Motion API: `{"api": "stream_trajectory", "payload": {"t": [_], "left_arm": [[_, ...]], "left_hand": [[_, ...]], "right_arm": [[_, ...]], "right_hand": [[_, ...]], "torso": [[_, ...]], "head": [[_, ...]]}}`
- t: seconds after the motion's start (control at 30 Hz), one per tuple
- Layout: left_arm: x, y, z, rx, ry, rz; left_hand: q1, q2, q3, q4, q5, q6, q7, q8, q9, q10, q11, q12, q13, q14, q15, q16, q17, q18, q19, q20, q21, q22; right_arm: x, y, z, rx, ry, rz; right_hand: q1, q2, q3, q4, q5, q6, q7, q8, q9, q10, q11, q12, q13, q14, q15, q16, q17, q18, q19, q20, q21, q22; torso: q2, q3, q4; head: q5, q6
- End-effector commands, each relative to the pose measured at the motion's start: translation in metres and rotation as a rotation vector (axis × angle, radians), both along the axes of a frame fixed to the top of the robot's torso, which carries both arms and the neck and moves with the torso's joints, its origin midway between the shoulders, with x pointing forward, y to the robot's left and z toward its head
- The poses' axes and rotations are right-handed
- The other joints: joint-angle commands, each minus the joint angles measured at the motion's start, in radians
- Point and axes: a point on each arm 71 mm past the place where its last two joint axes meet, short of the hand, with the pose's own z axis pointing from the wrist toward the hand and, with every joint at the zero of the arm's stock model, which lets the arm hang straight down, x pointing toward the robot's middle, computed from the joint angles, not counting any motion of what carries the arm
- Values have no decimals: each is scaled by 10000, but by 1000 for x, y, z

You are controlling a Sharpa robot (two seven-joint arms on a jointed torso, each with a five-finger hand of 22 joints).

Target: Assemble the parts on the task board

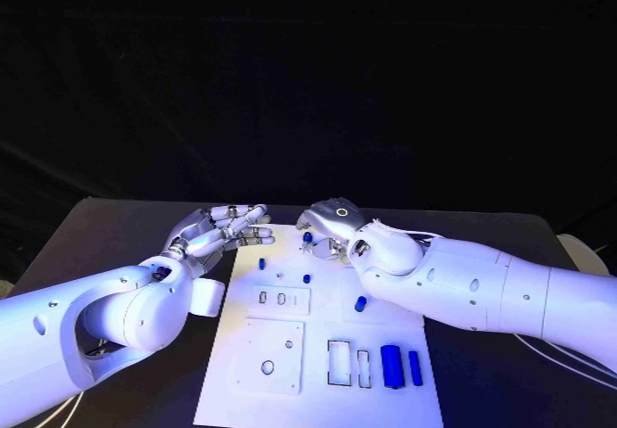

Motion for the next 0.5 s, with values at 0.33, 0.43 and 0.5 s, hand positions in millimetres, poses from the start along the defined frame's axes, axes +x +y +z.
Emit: {"api": "stream_trajectory", "payload": {"t": [0.33, 0.43, 0.5], "left_arm": [[3, 4, 0, 3, -105, -65], [6, 6, -1, 19, -102, -25], [7, 7, -1, 24, -105, -7]], "left_hand": [[32, 64, 20, -66, -23, -4, 61, -58, -15, -22, 30, -46, -12, -43, 46, -57, 11, 106, -86, -2, 38, -15], [42, 70, 27, -75, -22, 1, 52, -60, -14, -18, 27, -49, -11, -43, 46, -61, 12, 106, -90, -1, 38, -15], [61, 84, 44, -93, -22, 21, 21, -62, -9, 4, 13, -58, -8, -45, 42, -74, 13, 108, -98, 2, 41, -17]], "right_arm": [[-20, -54, 37, 1438, -23, -346], [-23, -80, 44, 1690, 658, -934], [-24, -95, 44, 1719, 1236, -1384]], "right_hand": [[-57, -128, -350, 548, 802, 210, -35, 27, 68, 703, -131, 586, 86, -3, -52, -114, -110, 119, -5, -83, -168, -19], [-72, -288, -480, 635, 655, 275, -236, 33, 90, 2680, -554, 1729, 643, 46, -333, -10, 49, 118, 43, -247, -149, 45], [-126, -634, -999, 701, 587, 516, -397, 208, 176, 4161, -779, 5703, 4373, 258, -568, 584, 994, 64, 164, -496, -40, 221]], "torso": [[-120, 40, -128], [-210, 39, -181], [-253, 38, -212]], "head": [[43, 10], [-36, -32], [-111, -14]]}}
